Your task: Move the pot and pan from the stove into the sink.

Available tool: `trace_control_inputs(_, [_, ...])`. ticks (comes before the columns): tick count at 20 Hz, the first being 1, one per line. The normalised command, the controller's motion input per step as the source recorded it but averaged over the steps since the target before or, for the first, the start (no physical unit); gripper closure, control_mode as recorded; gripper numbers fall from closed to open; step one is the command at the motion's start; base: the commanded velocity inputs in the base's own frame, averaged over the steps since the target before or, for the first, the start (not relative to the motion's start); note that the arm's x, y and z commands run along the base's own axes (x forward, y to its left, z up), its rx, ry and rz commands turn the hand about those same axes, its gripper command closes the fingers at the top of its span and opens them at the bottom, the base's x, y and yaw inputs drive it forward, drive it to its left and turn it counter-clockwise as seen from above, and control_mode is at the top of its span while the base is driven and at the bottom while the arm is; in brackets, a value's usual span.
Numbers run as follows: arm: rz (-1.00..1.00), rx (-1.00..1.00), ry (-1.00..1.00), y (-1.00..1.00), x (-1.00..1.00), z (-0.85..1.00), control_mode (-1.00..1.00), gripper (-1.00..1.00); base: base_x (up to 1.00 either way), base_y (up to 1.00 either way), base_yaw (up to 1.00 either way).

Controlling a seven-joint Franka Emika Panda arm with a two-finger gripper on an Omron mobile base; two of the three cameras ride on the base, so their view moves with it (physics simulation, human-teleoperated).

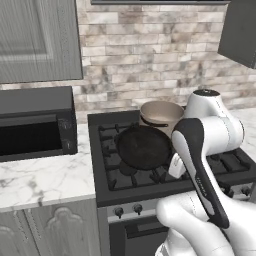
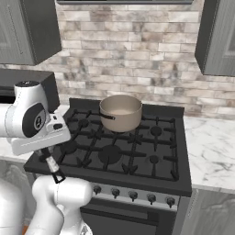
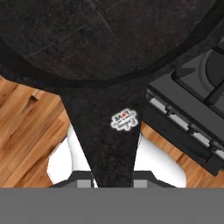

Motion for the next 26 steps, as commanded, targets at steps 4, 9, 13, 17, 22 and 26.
trace_control_inputs(4, [0.0,0.0,0.0,0.0,-0.06,0.0,1.0,1.0,-0.25,-0.02,0.0])
trace_control_inputs(9, [0.0,0.0,0.0,0.0,0.0,0.0,1.0,1.0,-0.73,-0.2,-0.01])
trace_control_inputs(13, [0.0,0.0,0.0,0.0,0.0,0.0,1.0,1.0,-0.49,-0.35,-0.13])
trace_control_inputs(17, [0.0,0.0,0.0,0.0,0.0,0.0,1.0,1.0,-0.1,-0.27,-0.36])
trace_control_inputs(22, [0.0,0.0,0.0,0.0,0.0,0.0,1.0,1.0,0.0,-0.18,-0.44])
trace_control_inputs(26, [0.0,0.0,0.0,0.0,0.0,0.0,1.0,1.0,0.0,-0.12,-0.49])
